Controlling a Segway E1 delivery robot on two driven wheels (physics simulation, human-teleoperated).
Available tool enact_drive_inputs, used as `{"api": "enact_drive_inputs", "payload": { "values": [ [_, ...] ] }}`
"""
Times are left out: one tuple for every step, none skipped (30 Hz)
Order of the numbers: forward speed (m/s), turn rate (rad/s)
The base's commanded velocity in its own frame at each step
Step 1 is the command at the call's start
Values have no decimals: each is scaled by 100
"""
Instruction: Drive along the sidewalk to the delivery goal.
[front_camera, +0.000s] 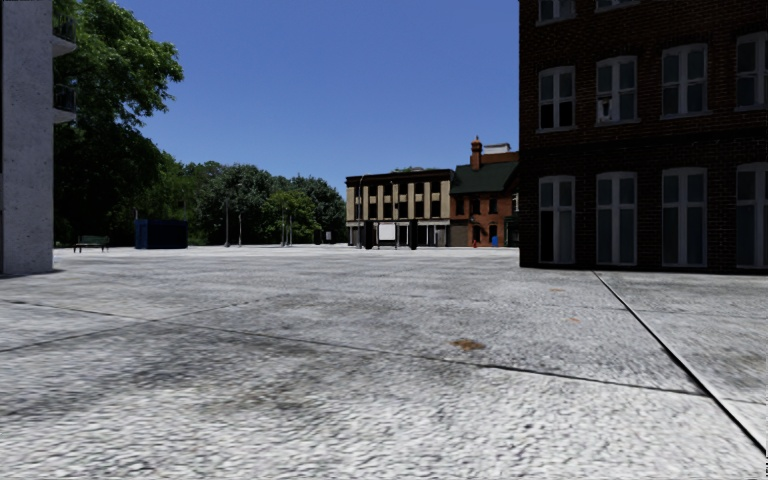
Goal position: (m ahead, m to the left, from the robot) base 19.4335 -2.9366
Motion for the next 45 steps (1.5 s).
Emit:
{"api": "enact_drive_inputs", "payload": {
  "values": [
    [200,0],
    [200,0],
    [200,0],
    [200,0],
    [200,0],
    [200,0],
    [200,0],
    [200,0],
    [200,0],
    [200,0],
    [200,0],
    [200,0],
    [200,0],
    [200,0],
    [200,0],
    [200,0],
    [200,0],
    [200,0],
    [200,0],
    [200,0],
    [200,0],
    [200,0],
    [200,0],
    [200,0],
    [200,0],
    [200,0],
    [200,0],
    [200,0],
    [200,0],
    [200,0],
    [200,0],
    [200,0],
    [200,0],
    [200,0],
    [200,0],
    [200,0],
    [200,0],
    [200,0],
    [200,0],
    [200,0],
    [200,0],
    [200,0],
    [200,0],
    [200,0],
    [200,0]
  ]
}}
